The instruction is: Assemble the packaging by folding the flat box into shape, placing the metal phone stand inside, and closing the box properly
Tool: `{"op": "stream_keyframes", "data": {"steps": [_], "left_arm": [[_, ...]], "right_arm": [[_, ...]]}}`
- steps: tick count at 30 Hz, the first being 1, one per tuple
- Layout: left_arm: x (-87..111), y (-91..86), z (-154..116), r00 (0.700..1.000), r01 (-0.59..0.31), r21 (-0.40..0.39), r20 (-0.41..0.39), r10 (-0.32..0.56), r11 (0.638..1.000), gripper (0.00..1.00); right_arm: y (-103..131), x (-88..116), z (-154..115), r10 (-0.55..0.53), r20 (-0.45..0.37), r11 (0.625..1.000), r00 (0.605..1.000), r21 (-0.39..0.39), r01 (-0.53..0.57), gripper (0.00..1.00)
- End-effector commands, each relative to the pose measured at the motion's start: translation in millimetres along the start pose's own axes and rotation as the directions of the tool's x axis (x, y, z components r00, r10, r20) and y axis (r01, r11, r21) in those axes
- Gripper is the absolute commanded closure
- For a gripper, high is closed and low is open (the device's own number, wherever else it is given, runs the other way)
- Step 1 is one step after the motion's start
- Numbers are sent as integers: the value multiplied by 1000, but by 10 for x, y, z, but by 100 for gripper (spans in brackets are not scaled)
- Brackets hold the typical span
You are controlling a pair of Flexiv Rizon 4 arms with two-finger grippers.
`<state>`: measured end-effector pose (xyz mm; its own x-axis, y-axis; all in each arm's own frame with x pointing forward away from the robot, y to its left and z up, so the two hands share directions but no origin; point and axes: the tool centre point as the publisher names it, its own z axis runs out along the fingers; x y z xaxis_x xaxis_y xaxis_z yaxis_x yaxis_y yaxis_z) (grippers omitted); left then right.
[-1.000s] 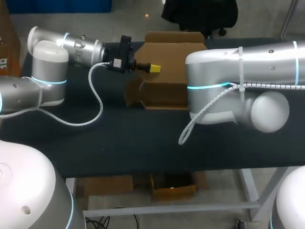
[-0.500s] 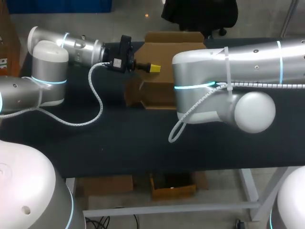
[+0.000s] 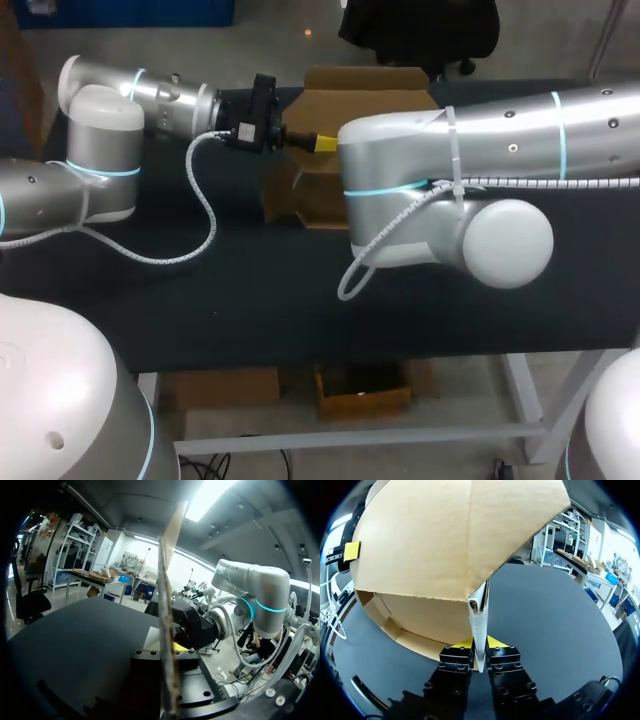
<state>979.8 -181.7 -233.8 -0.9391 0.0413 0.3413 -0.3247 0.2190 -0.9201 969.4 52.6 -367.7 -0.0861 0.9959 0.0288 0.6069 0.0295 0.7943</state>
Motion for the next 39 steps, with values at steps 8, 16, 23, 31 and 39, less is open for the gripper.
{"op": "stream_keyframes", "data": {"steps": [8, 16, 23, 31, 39], "left_arm": [[-16, 23, 19, 1000, 0, -1, -1, 0, 1000, 100], [-16, 23, 19, 1000, 0, -1, -1, 0, 1000, 100], [70, -111, 41, 998, -69, -32, 4, 69, 997, 52], [166, -294, -54, 987, -155, -53, 43, 158, 986, 0], [312, -477, -223, 965, -243, -74, 78, 249, 967, 0]], "right_arm": [[-1, 52, 49, 15, 135, 1000, 991, 12, -17, 100], [-9, 44, 61, 24, 122, 1000, 992, 11, -26, 100], [-36, 24, 38, 24, 80, 1000, 996, 4, -24, 100], [-26, 22, 18, 9, -17, 1000, 1000, 2, -9, 100], [1, 12, 7, 6, -77, 1000, 997, 4, -5, 100]]}}
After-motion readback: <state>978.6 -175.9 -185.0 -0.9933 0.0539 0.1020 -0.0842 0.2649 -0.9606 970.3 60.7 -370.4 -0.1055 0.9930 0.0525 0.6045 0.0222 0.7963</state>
